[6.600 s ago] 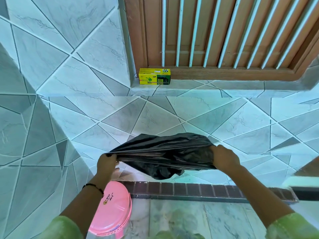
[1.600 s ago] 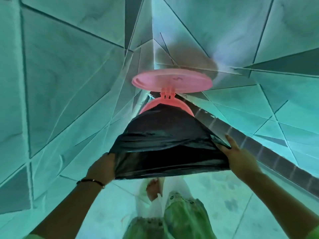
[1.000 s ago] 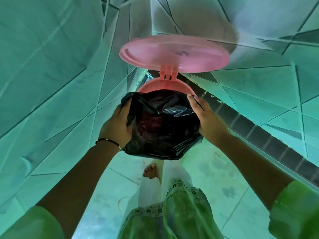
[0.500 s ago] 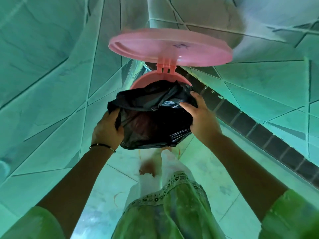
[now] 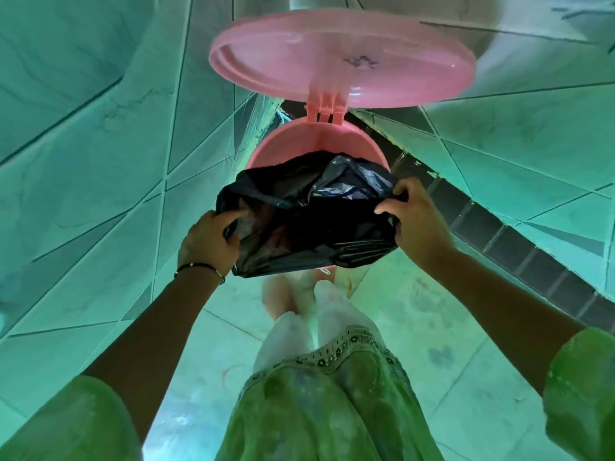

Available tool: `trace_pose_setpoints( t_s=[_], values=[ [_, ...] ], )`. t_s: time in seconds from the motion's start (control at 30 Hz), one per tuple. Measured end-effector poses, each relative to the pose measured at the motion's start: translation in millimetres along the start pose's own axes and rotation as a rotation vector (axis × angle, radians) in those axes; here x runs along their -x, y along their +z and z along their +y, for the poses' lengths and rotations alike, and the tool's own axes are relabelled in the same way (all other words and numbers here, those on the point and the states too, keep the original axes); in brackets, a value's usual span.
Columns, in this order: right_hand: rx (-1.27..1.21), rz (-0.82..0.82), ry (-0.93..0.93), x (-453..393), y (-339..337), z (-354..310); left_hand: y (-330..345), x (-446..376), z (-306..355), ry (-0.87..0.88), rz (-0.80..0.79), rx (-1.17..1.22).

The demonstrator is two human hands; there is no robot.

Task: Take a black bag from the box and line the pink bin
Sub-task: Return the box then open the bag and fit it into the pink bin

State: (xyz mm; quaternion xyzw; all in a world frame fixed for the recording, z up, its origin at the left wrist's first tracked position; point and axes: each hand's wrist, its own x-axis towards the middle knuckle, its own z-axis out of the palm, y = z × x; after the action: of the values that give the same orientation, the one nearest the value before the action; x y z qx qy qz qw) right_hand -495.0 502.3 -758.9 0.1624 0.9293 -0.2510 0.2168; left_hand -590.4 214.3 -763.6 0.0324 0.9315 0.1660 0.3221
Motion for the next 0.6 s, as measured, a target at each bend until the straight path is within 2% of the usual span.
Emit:
trace_pose_setpoints(
  t_s=[0.13,0.23,0.33,0.47,0.53,0.6],
  values=[
    [0.012,0.053,0.247,16.0,20.7,21.7,16.7,8.9,-26.5,-0.044,-0.056,0.045],
    [0.13,-0.1,0.332,23.8,39.8,29.4,32.8,9.0,-42.0,-0.086,-0.113,-0.069],
    [0.162,-0.262,0.411,21.3,53.6,38.2,49.0,4.4,-53.3,-0.136,-0.241,-0.187],
    [-0.315,-0.328,0.676,2.9,58.9,36.9,56.8,-6.3,-50.2,-0.299,-0.355,-0.401],
    [-0.469,-0.284,0.751,-9.3,58.9,35.7,51.8,-21.3,-41.6,-0.308,-0.367,-0.326],
    [-0.566,-0.207,0.795,-23.6,55.5,36.6,46.9,-35.5,-35.9,-0.325,-0.295,-0.157]
  ],
)
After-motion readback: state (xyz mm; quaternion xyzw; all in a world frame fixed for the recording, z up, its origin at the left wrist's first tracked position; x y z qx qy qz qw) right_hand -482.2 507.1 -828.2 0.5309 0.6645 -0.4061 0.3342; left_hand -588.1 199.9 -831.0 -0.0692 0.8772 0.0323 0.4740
